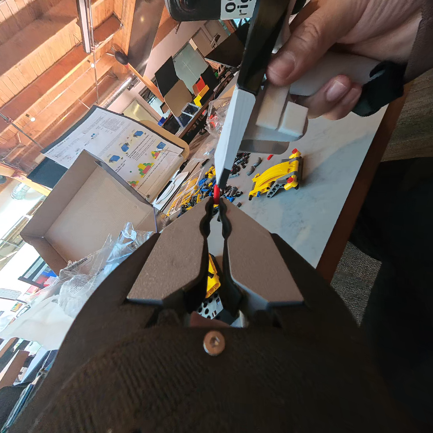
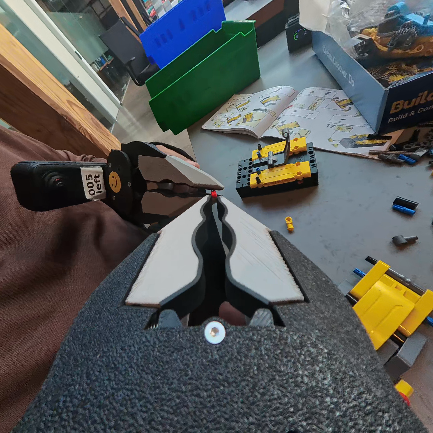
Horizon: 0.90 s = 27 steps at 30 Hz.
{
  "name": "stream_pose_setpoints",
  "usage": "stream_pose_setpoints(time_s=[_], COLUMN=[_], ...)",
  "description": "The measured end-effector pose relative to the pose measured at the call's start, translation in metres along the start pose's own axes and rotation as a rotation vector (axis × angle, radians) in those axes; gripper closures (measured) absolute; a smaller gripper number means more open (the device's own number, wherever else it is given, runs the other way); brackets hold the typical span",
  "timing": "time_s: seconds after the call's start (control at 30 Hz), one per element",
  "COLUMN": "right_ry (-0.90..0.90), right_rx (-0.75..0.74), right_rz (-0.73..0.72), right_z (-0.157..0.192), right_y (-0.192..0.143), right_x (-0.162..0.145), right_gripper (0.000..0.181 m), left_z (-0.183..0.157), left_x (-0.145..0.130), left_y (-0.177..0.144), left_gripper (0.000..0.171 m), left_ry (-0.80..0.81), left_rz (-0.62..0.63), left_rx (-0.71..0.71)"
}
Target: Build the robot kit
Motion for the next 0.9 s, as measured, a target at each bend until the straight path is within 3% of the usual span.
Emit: stream_pose_setpoints(time_s=[0.27, 0.4, 0.47, 0.57, 0.77, 0.83, 0.9], right_ry=[-0.002, -0.02, -0.04, -0.041, 0.0, -0.003, -0.011], right_rx=[-0.009, -0.049, -0.108, -0.189, -0.218, -0.216, -0.207], right_rz=[0.014, 0.033, 0.035, 0.015, -0.025, -0.024, -0.031], right_z=[0.001, -0.002, -0.007, -0.017, -0.024, -0.023, -0.02], right_y=[0.004, 0.001, -0.01, -0.032, -0.052, -0.054, -0.056], right_x=[-0.001, -0.002, -0.001, -0.002, -0.017, -0.022, -0.023], right_gripper=[0.176, 0.177, 0.177, 0.177, 0.177, 0.177, 0.177], left_z=[-0.003, -0.004, -0.005, -0.008, -0.004, -0.001, 0.007], left_x=[0.0, -0.002, -0.005, -0.016, -0.026, -0.027, -0.03], left_y=[0.0, 0.0, 0.002, 0.009, 0.031, 0.038, 0.043], left_gripper=[0.17, 0.17, 0.159, 0.14, 0.13, 0.132, 0.135], left_ry=[0.021, -0.059, -0.124, -0.265, -0.42, -0.382, -0.229], left_rz=[0.0, 0.031, 0.088, 0.288, 0.497, 0.537, 0.574], left_rx=[0.005, -0.027, -0.087, -0.233, -0.39, -0.449, -0.504])
Point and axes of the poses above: each gripper's, where its closed fingertips meet, y out along the fingers, x out of its top, z = x × y across the jaws, the point moved 7 cm from there along -y, back along the fingers, and after that the axes turned 3 degrees about x, right-handed, at the moved point
